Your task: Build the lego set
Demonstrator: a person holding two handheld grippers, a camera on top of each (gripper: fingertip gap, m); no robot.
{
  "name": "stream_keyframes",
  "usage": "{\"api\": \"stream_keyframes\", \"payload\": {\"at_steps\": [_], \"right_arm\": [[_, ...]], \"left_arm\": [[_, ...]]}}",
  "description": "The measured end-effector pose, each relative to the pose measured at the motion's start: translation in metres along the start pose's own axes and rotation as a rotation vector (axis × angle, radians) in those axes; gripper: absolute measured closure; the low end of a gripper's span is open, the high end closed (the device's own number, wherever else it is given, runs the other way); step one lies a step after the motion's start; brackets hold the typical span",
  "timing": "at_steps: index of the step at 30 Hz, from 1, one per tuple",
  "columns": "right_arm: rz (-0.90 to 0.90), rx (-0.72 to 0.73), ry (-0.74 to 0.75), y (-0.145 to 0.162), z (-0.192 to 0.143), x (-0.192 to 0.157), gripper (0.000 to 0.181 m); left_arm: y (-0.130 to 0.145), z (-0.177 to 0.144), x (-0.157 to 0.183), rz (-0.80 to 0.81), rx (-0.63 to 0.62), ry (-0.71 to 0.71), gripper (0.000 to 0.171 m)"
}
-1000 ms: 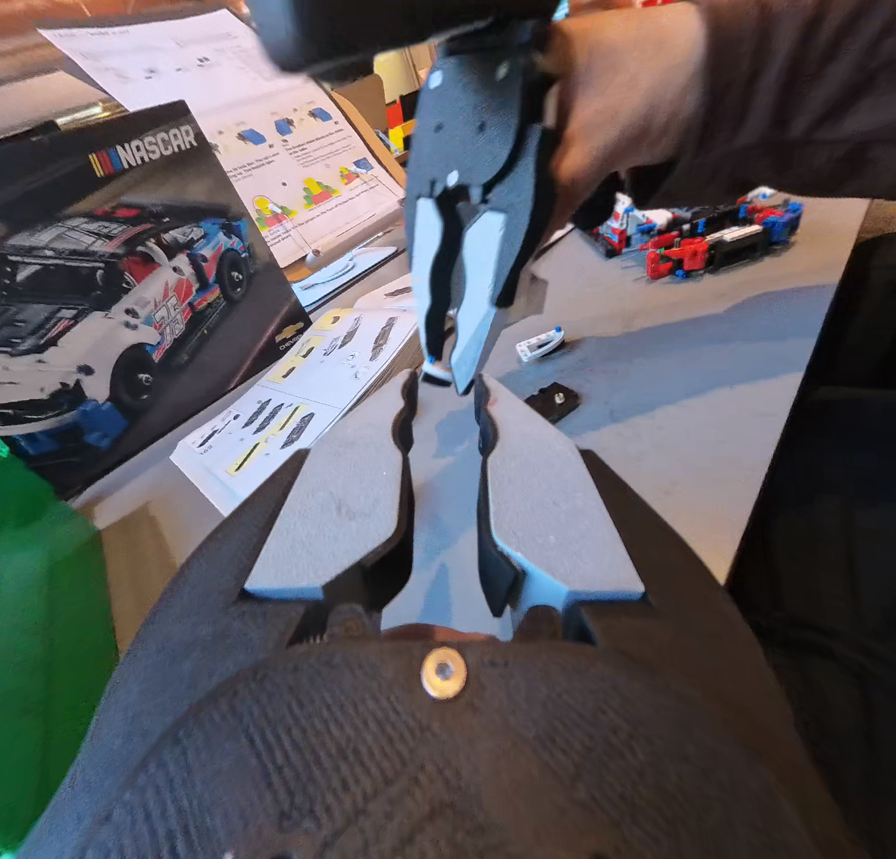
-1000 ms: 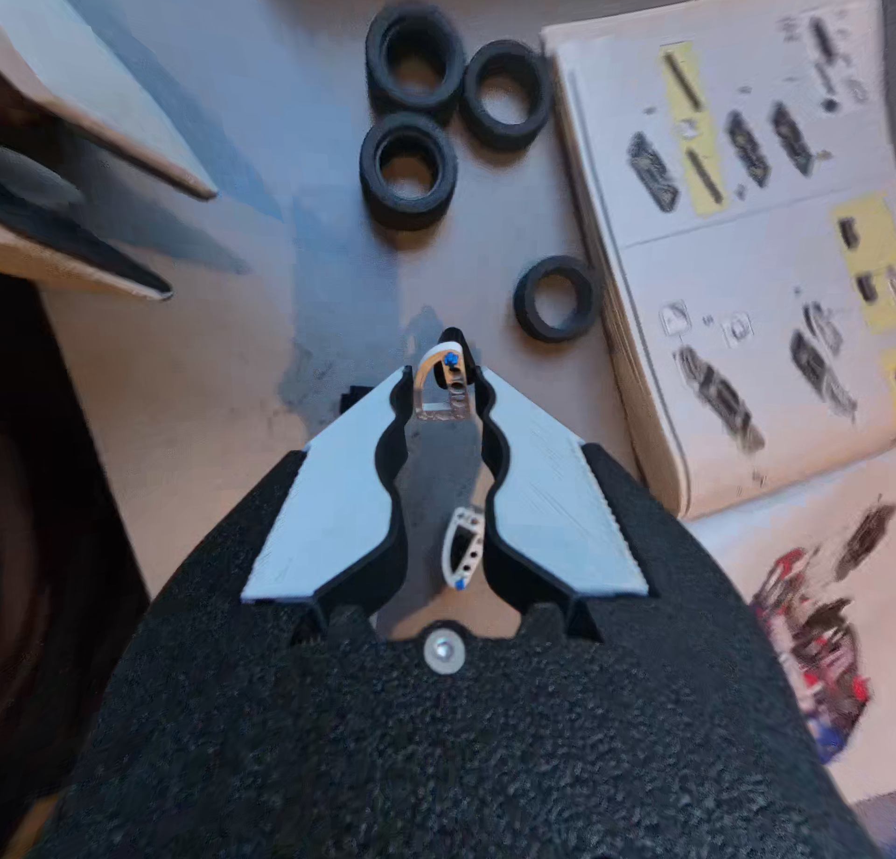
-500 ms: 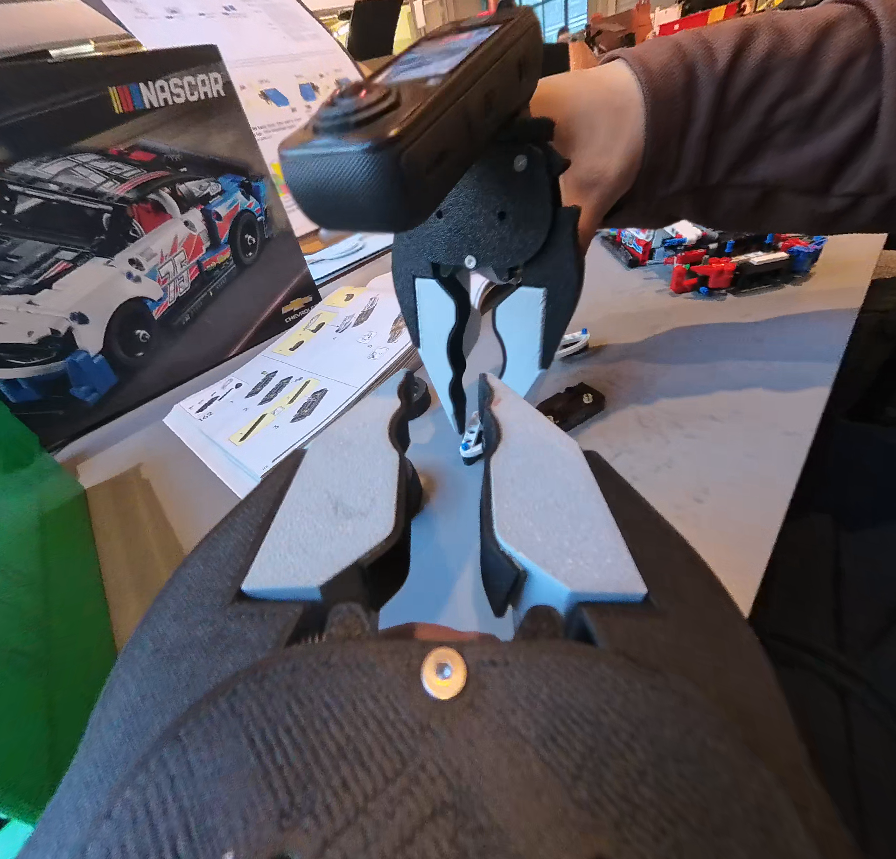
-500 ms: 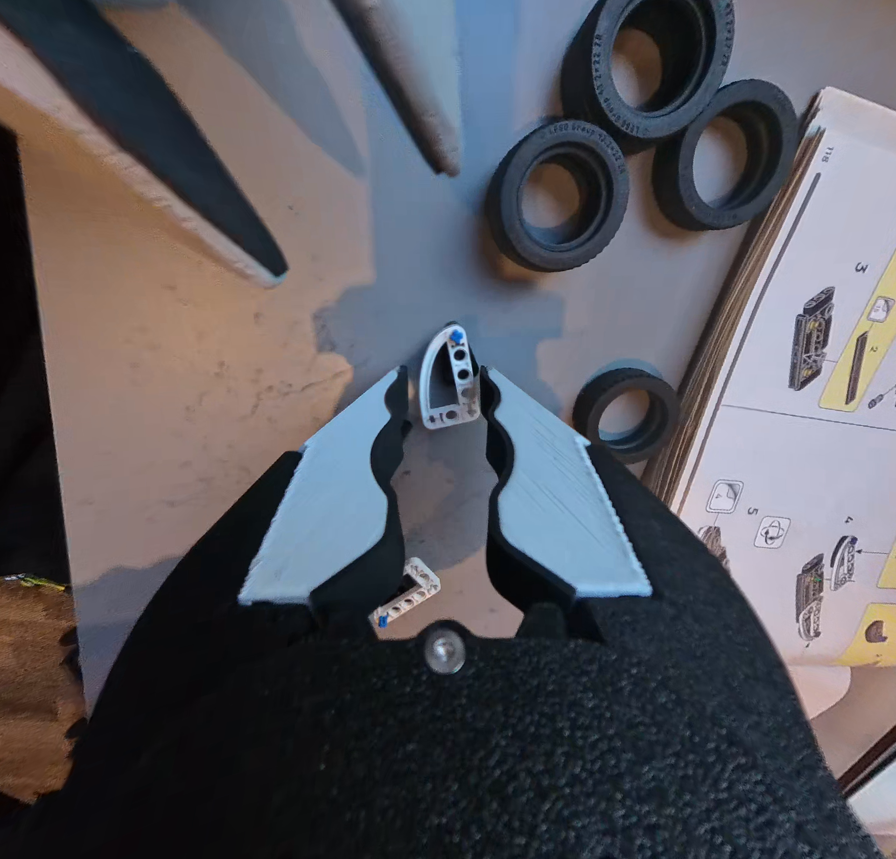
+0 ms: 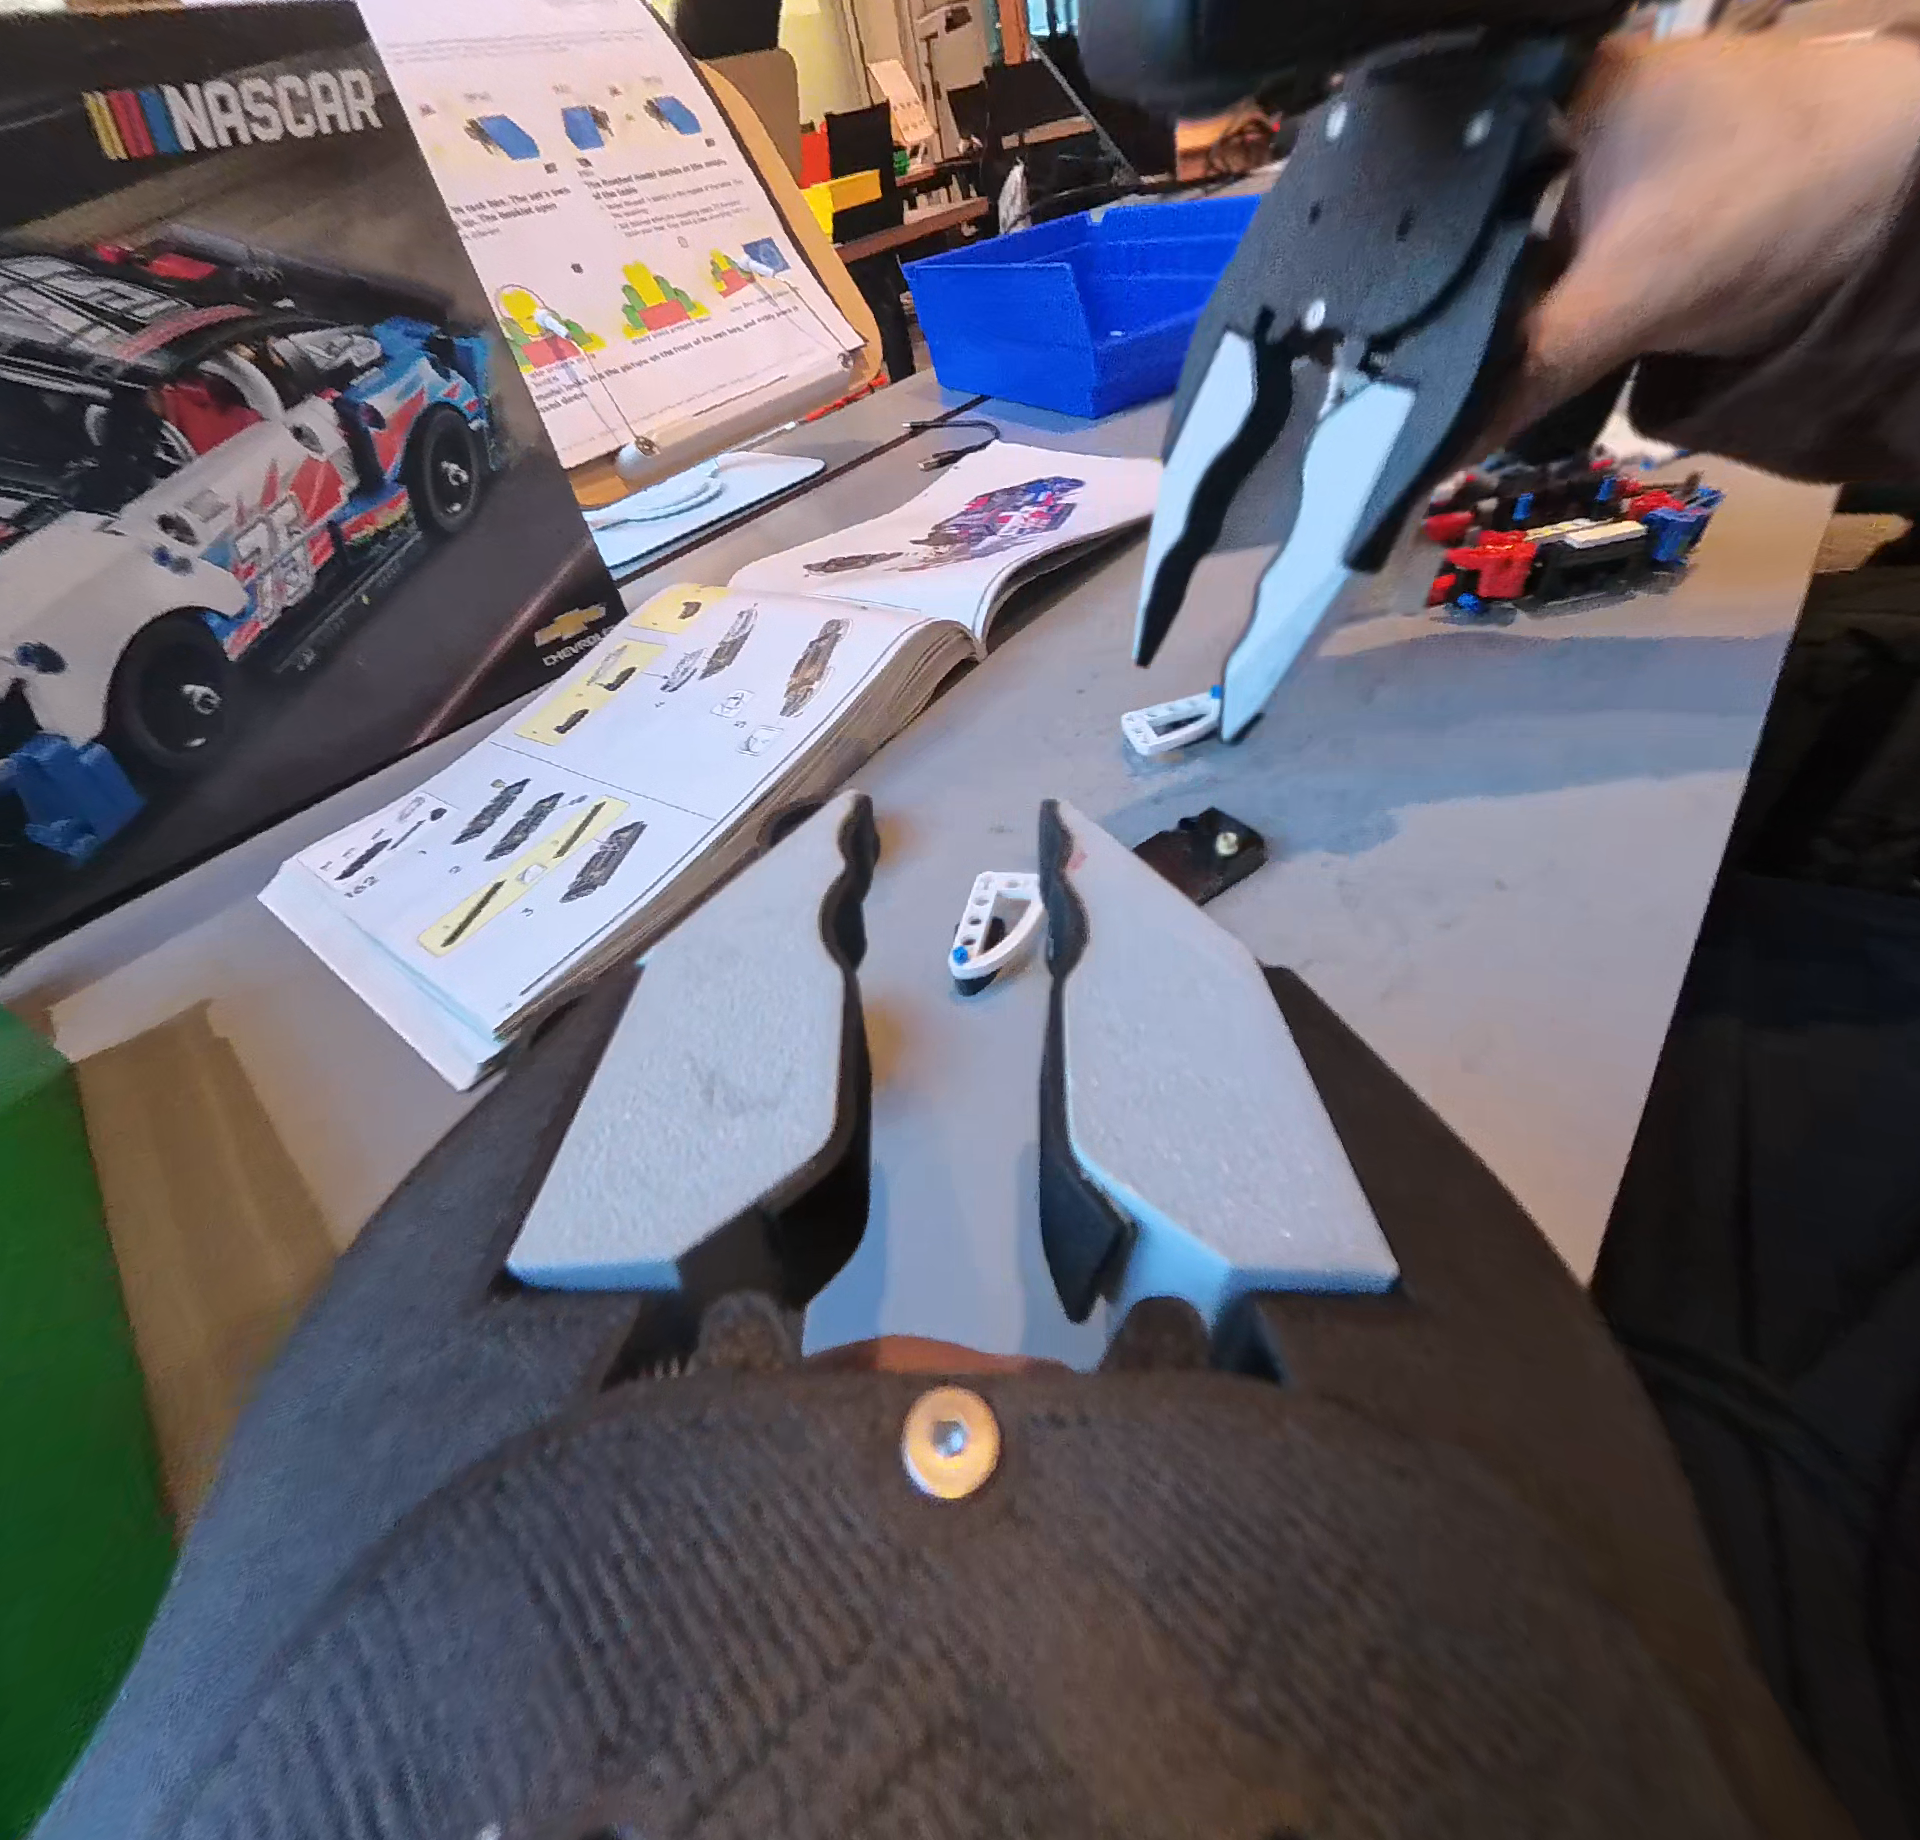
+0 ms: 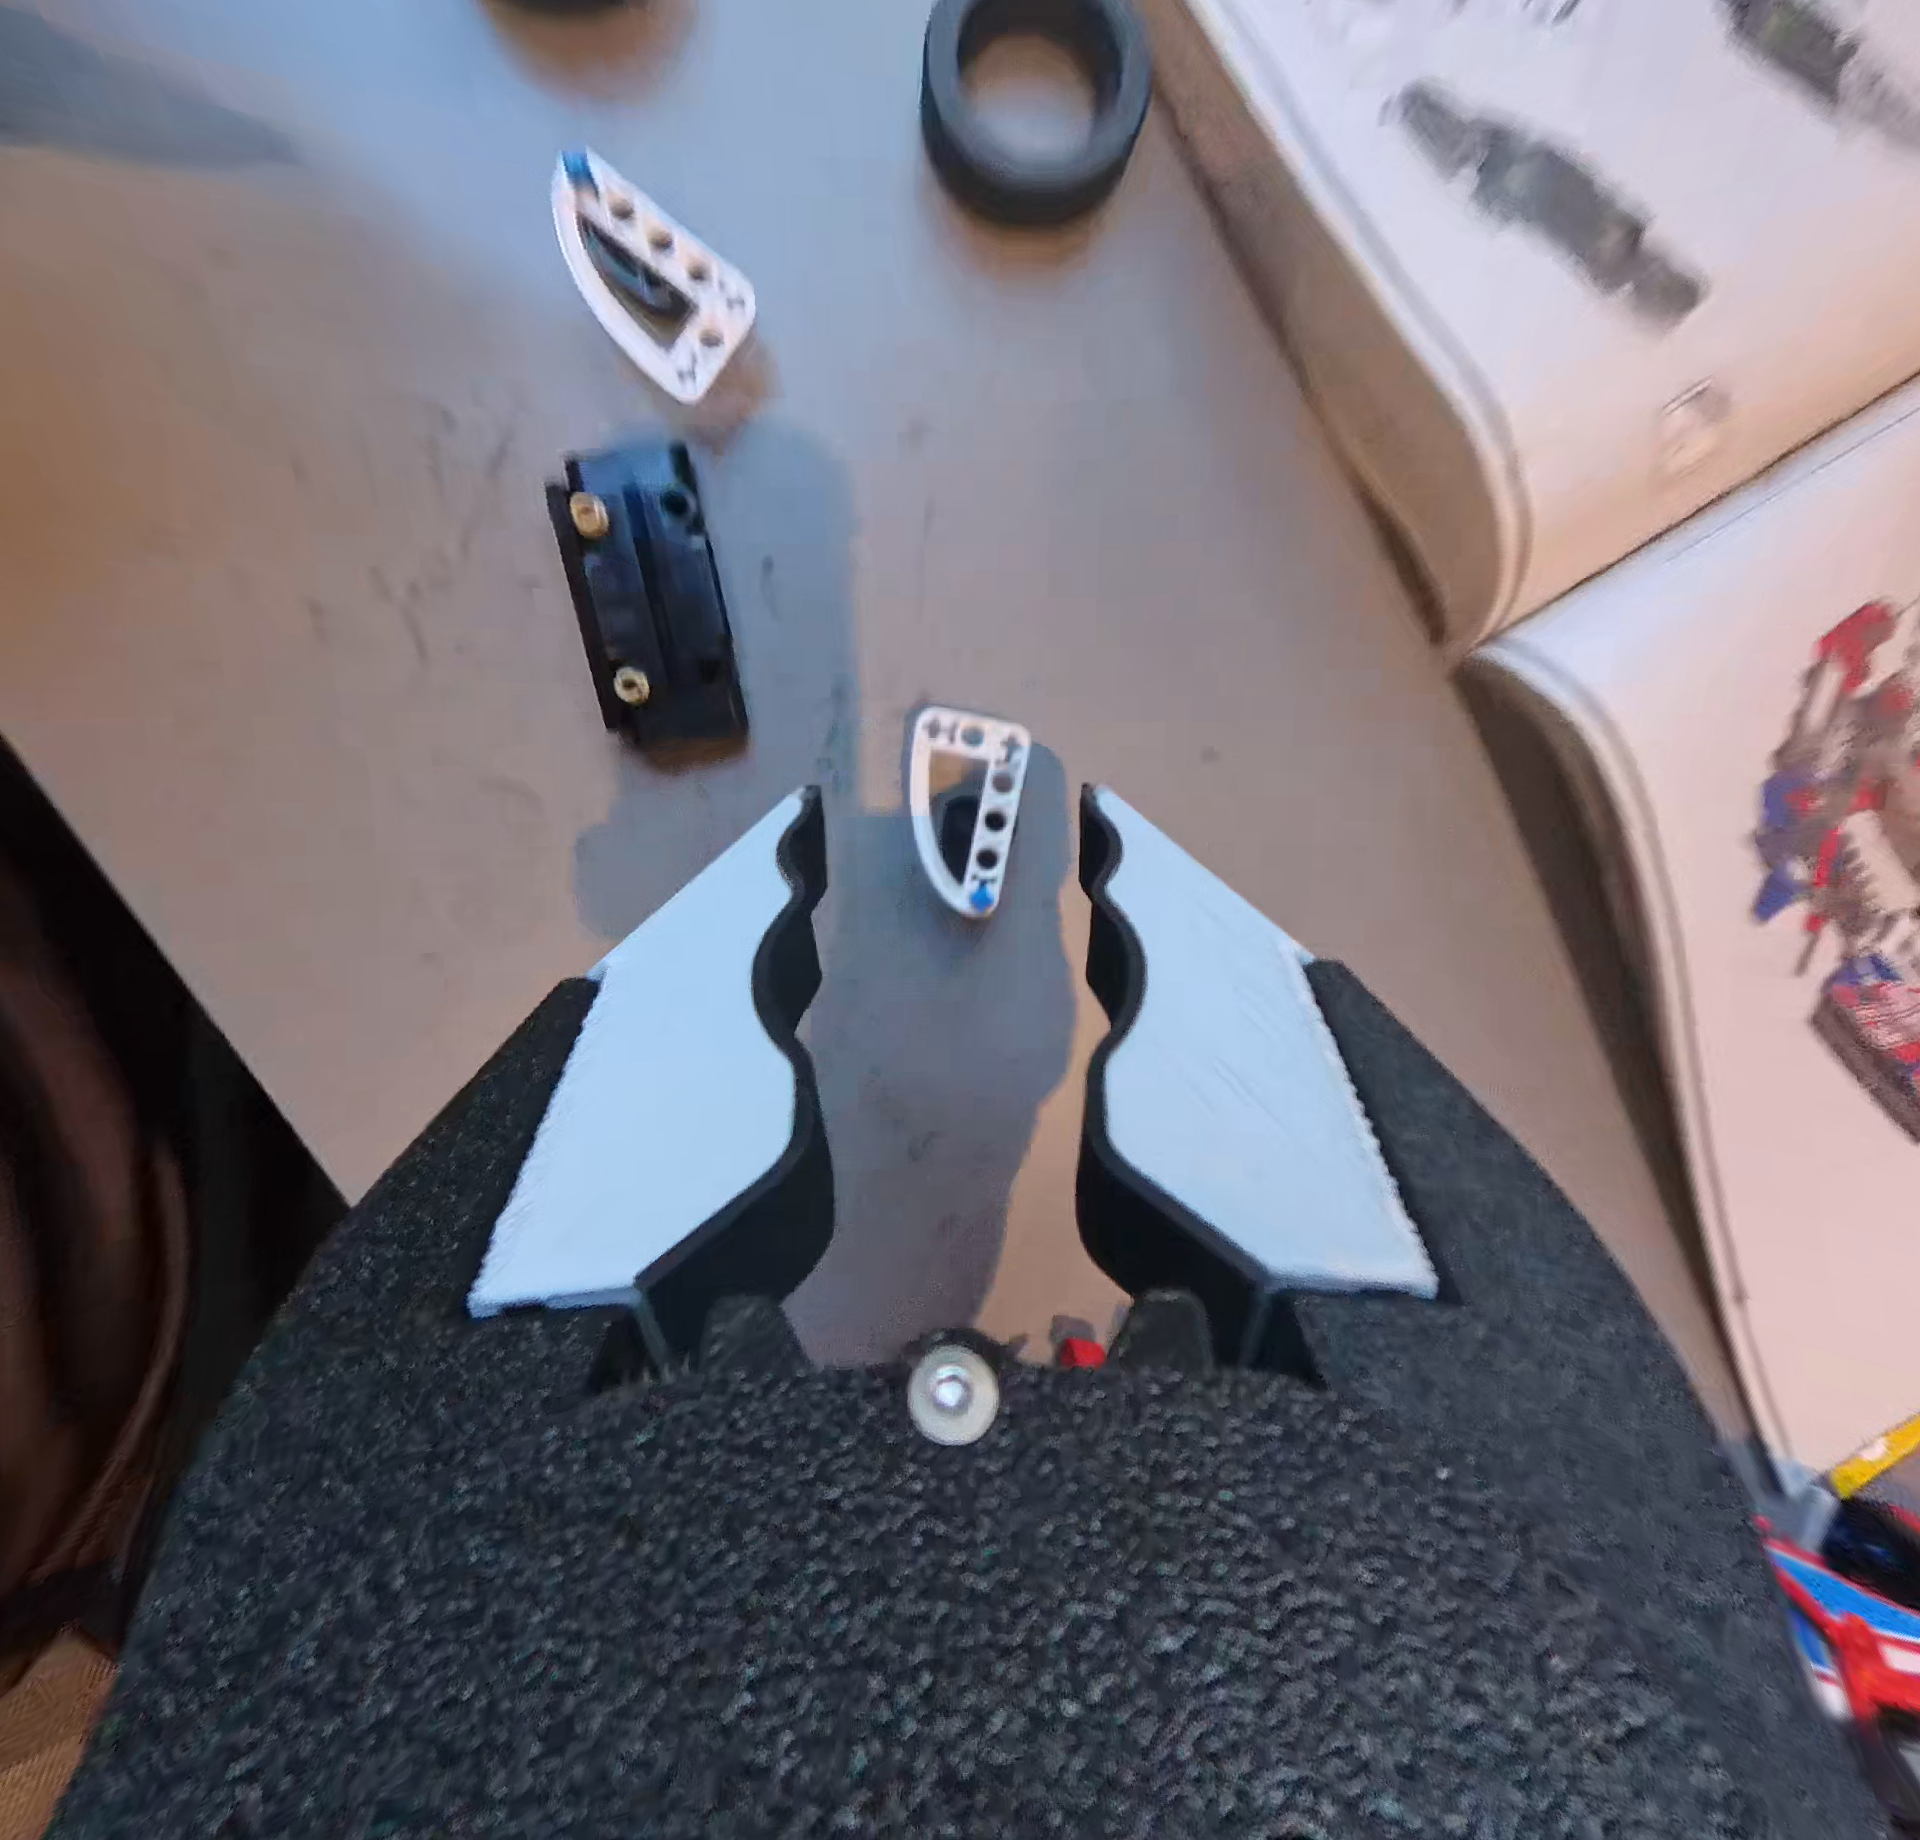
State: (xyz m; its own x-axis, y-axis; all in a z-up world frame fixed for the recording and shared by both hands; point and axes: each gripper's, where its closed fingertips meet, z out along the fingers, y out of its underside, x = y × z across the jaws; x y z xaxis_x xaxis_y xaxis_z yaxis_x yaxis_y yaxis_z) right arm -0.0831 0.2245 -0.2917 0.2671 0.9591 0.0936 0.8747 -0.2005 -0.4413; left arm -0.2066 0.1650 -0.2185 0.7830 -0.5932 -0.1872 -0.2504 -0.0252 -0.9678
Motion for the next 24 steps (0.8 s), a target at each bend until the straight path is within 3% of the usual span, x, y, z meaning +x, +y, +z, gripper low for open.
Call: {"api": "stream_keyframes", "payload": {"at_steps": [3,7,15,24], "right_arm": [[0.034,-0.018,-0.005,0.013,0.013,0.0,0.129],[-0.03,0.035,-0.049,0.007,0.014,-0.008,0.158],[-0.141,0.156,-0.08,-0.003,0.004,-0.022,0.158],[-0.265,0.255,-0.134,-0.018,-0.003,-0.033,0.158]], "left_arm": [[0.003,0.005,0.002,-0.015,-0.023,0.032,0.14],[0.01,0.015,0.012,0.016,-0.081,0.124,0.14],[0.031,0.049,0.017,0.157,-0.306,0.328,0.138],[0.023,0.094,0.053,0.215,-0.363,0.637,0.13]]}}
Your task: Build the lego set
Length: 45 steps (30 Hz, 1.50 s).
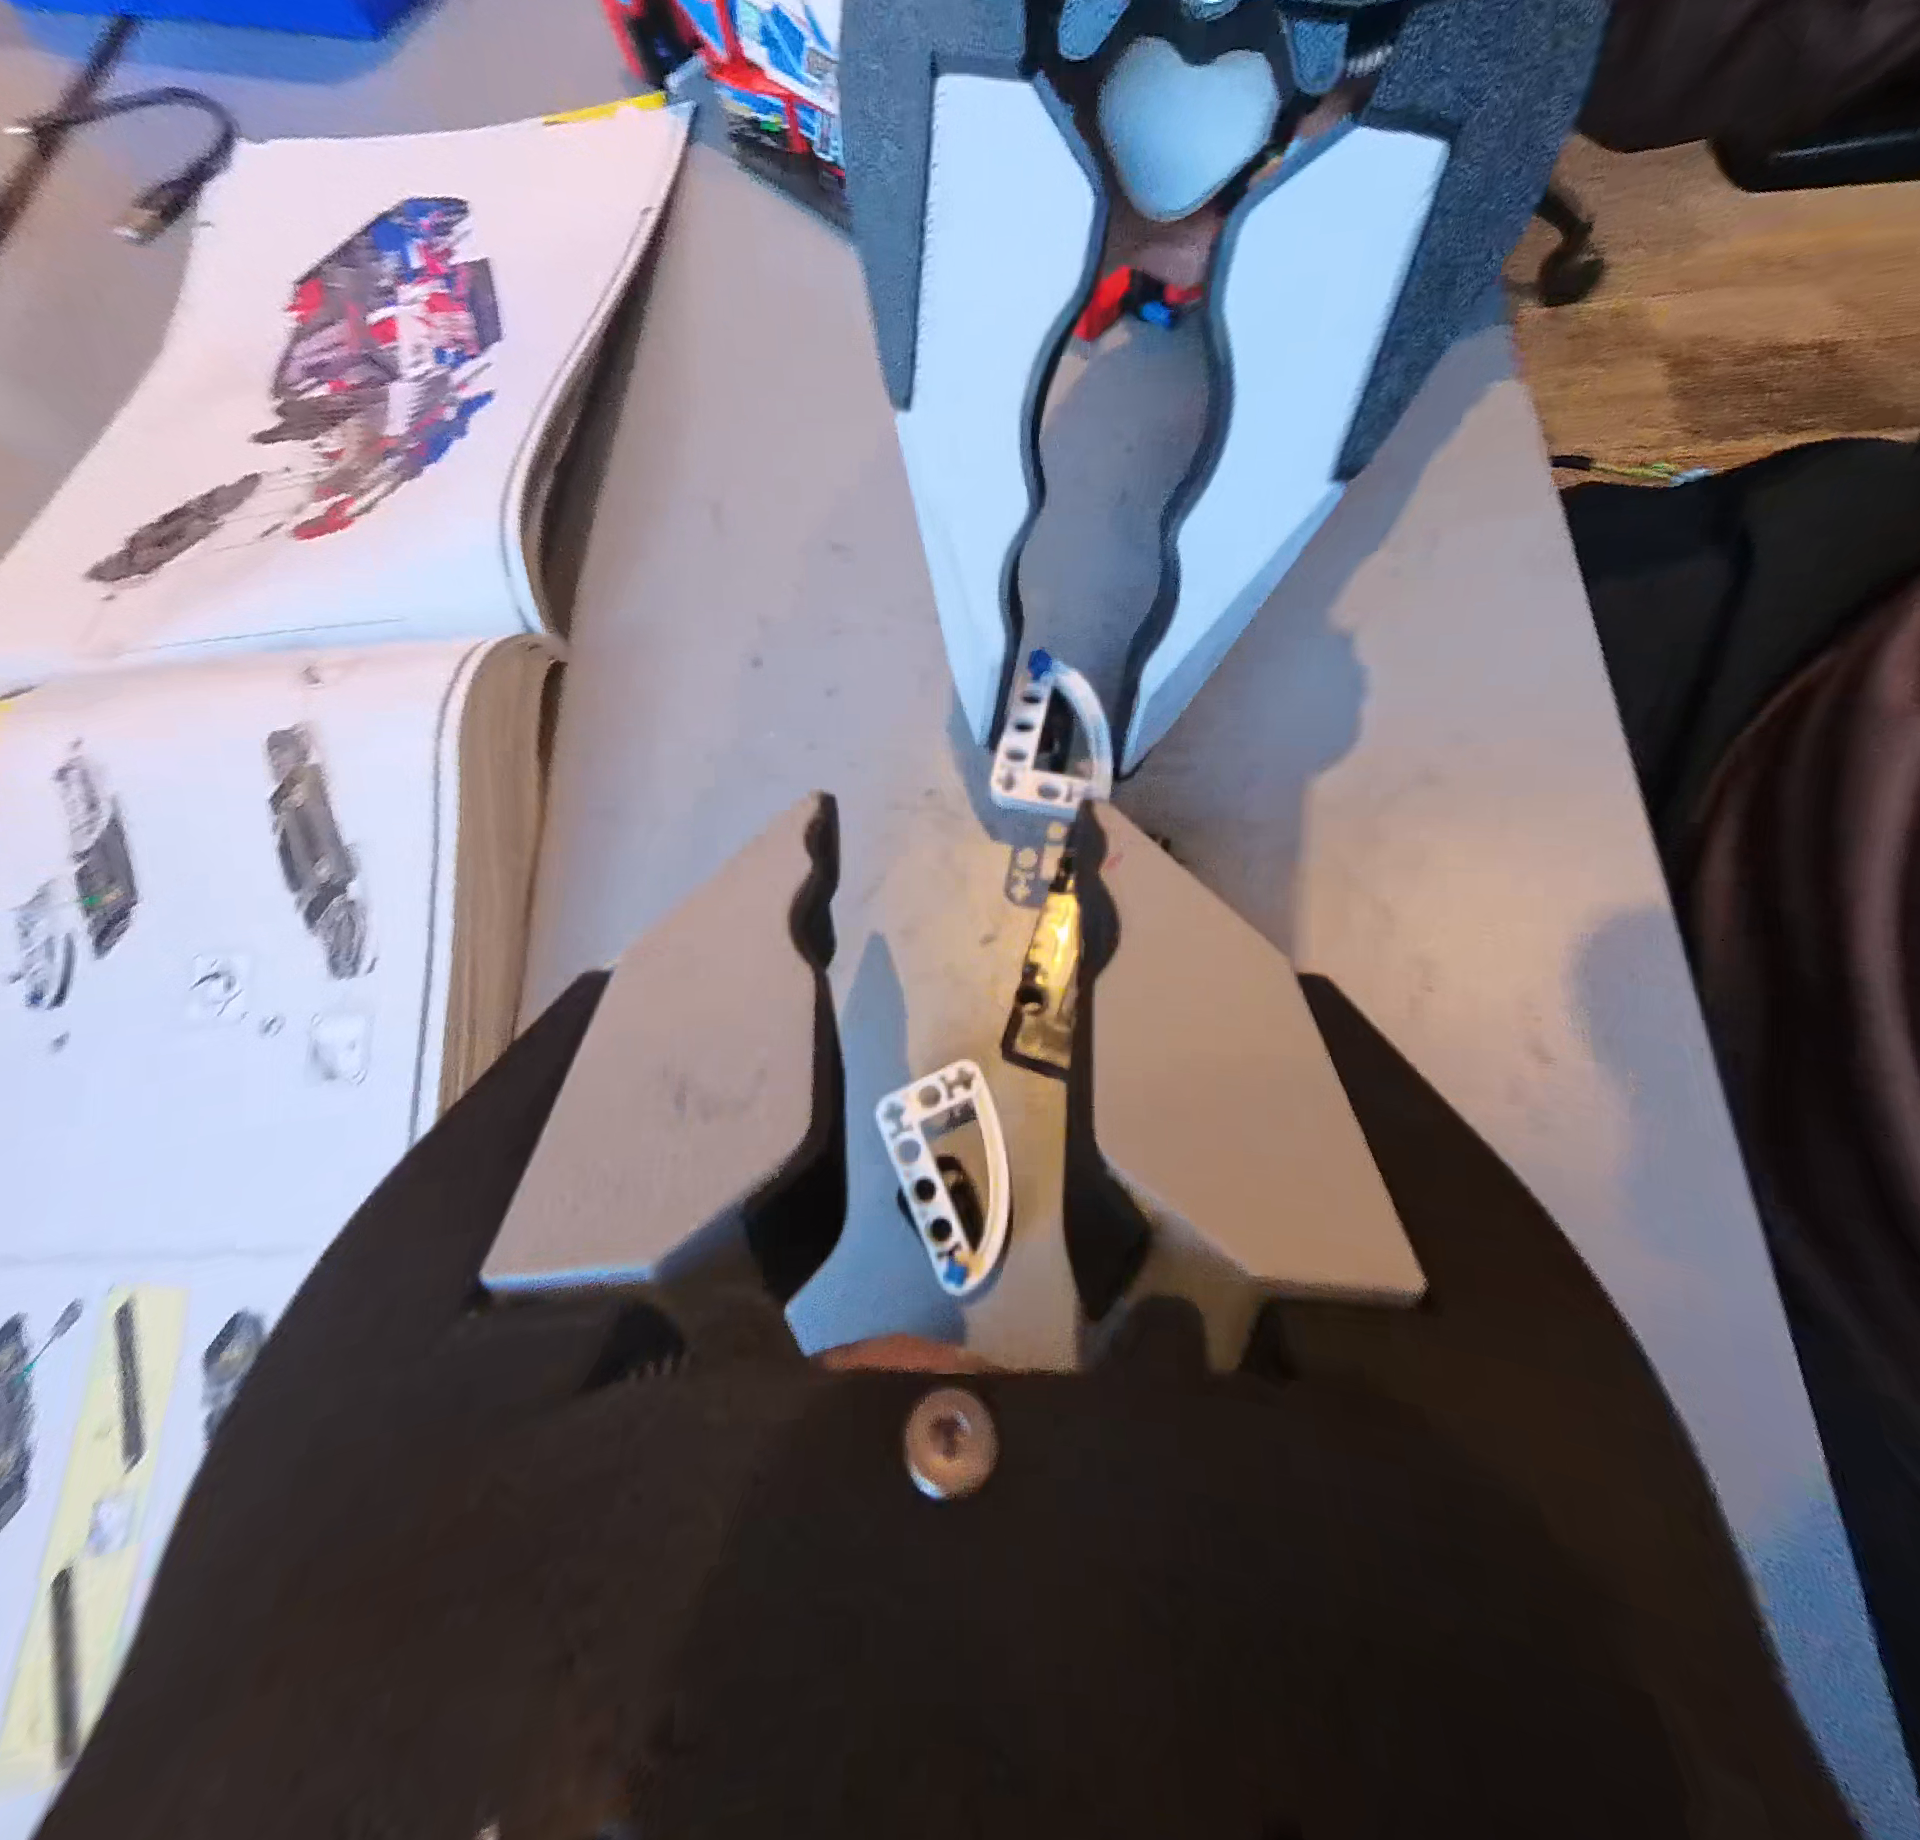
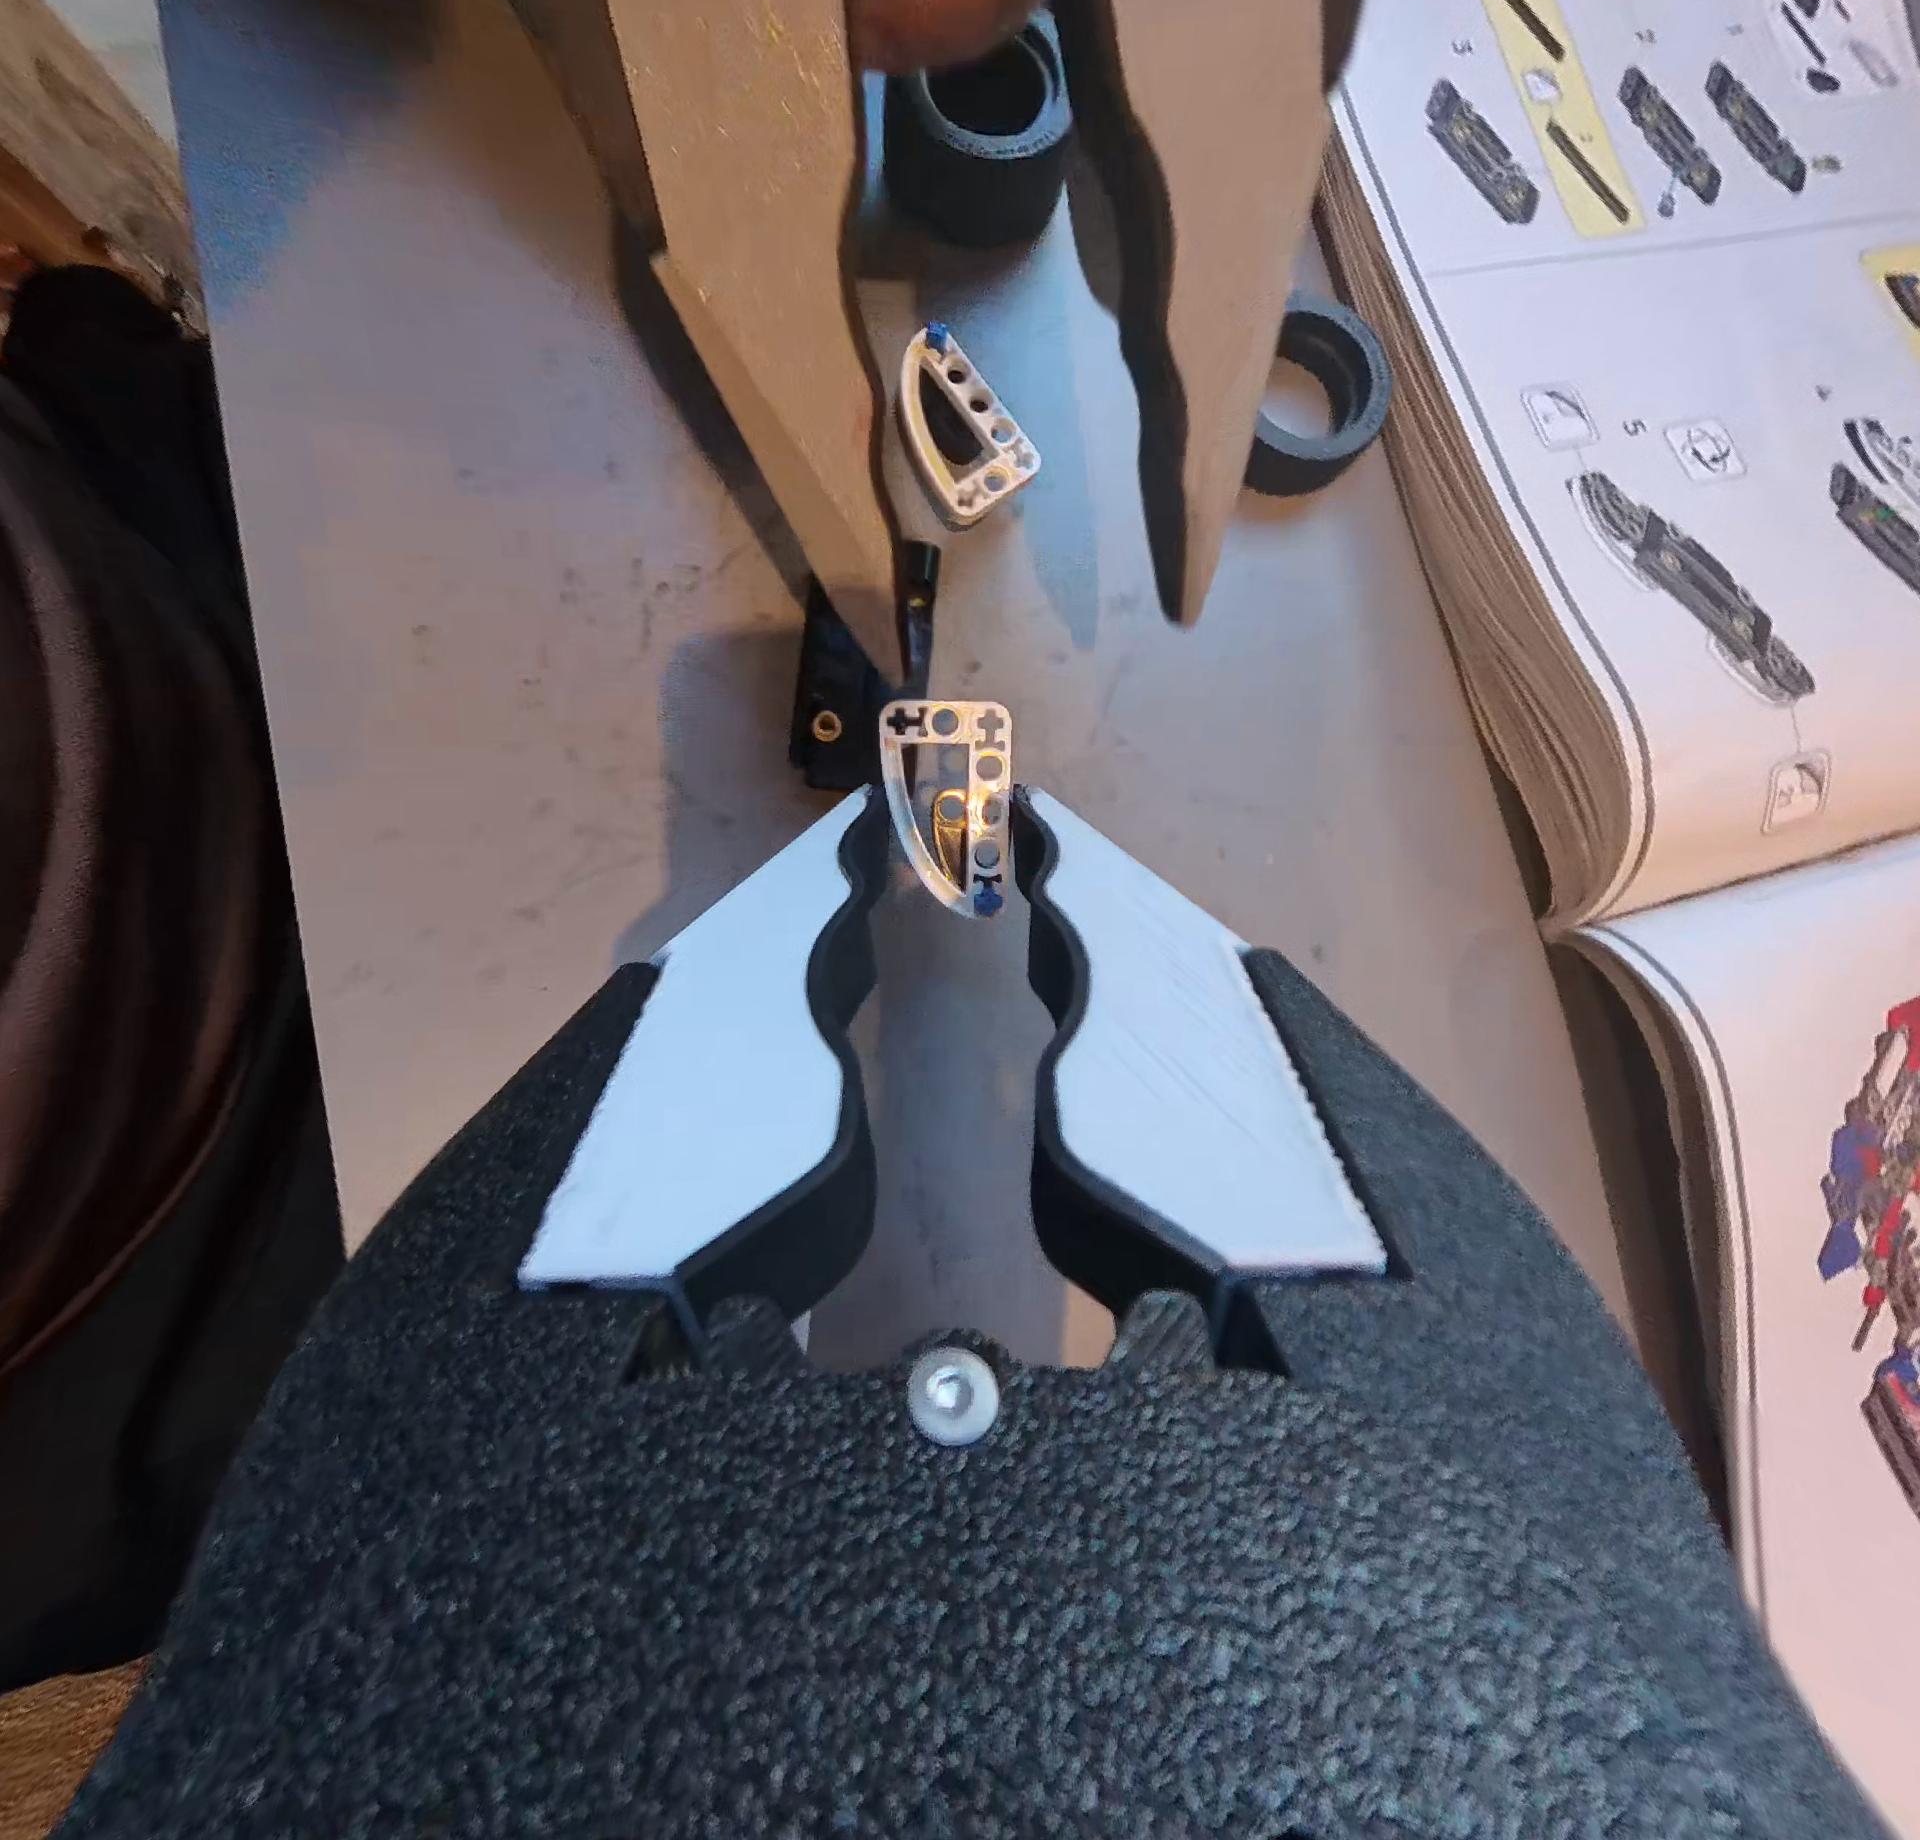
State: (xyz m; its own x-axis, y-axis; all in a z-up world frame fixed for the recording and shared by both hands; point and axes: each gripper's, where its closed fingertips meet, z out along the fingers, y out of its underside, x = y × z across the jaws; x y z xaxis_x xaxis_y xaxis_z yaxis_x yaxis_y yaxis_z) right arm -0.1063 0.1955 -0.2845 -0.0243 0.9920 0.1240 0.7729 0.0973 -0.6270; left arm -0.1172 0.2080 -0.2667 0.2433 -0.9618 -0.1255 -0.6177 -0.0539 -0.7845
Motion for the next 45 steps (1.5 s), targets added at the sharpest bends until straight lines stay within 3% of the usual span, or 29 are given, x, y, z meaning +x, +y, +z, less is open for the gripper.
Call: {"api": "stream_keyframes", "payload": {"at_steps": [6,21,32,37,45], "right_arm": [[-0.042,0.029,-0.017,-0.005,0.003,-0.005,0.158],[-0.058,0.097,-0.028,-0.008,-0.008,-0.004,0.159],[-0.153,0.074,0.017,-0.015,-0.007,-0.011,0.159],[-0.193,0.13,0.03,-0.022,-0.009,-0.013,0.159],[-0.152,0.109,0.021,-0.015,0.001,-0.012,0.16]], "left_arm": [[0.007,0.005,0.01,0.037,-0.026,0.048,0.134],[0.004,0.0,0.008,-0.001,0.014,0.011,0.128],[0.004,0.002,0.027,0.102,0.006,0.063,0.137],[0.005,0.003,0.029,0.116,-0.002,0.059,0.146],[0.011,0.001,0.029,0.14,-0.024,0.06,0.149]]}}
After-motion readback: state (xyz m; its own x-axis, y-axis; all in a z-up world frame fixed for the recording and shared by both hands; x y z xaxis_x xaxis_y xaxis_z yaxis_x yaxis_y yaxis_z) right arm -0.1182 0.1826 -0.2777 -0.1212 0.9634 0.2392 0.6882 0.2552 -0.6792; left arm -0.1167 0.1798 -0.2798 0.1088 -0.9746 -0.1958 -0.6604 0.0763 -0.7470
